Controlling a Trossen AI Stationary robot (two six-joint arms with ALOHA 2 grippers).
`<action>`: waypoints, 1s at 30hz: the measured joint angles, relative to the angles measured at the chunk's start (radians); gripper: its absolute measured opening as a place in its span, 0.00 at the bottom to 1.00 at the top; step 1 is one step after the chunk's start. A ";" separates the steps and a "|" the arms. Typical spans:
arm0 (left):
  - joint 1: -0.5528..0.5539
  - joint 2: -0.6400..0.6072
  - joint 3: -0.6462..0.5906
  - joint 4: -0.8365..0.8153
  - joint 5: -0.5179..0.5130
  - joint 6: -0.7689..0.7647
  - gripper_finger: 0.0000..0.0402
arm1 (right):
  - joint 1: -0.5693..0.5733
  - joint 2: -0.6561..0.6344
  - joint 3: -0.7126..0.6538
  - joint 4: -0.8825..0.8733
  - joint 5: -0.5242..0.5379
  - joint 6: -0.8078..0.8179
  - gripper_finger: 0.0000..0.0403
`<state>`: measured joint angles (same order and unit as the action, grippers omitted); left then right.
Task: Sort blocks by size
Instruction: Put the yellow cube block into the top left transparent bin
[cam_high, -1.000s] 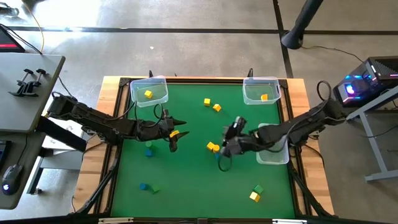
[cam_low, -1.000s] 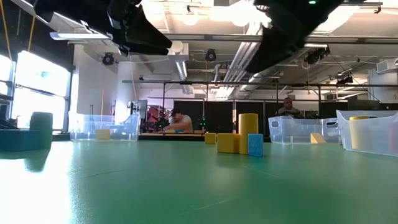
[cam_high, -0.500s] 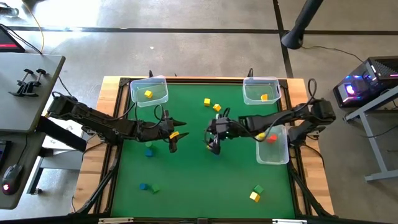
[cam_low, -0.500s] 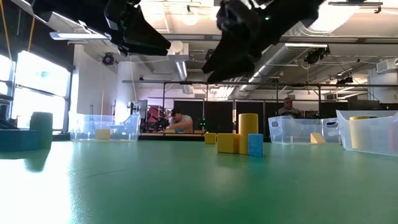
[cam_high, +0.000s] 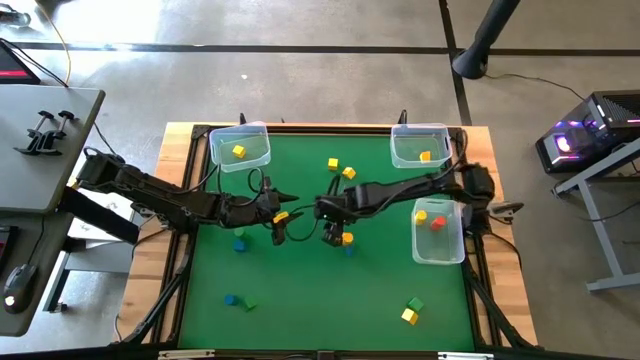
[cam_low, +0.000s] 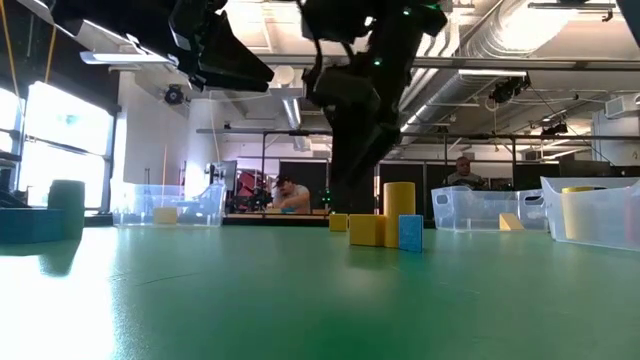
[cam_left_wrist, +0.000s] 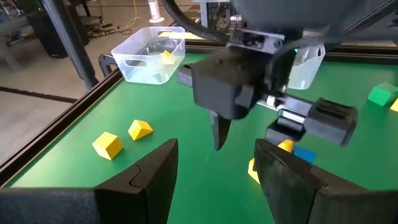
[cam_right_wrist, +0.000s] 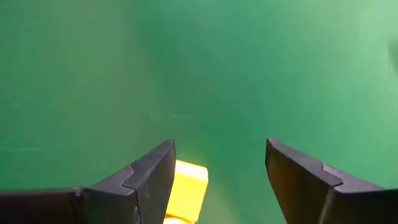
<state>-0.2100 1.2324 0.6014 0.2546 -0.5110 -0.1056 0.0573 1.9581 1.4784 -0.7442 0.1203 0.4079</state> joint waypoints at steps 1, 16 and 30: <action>0.000 0.000 0.000 -0.006 0.000 -0.003 0.50 | 0.006 0.017 0.019 -0.024 0.000 0.003 0.59; -0.001 0.000 0.000 -0.027 0.000 -0.007 0.50 | 0.029 0.136 0.061 -0.089 -0.070 0.024 0.59; -0.004 0.000 0.000 -0.024 -0.020 0.003 0.50 | 0.042 0.136 -0.024 0.021 -0.075 -0.049 0.32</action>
<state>-0.2137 1.2324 0.6014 0.2301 -0.5310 -0.1029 0.0991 2.0946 1.4547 -0.7234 0.0448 0.3585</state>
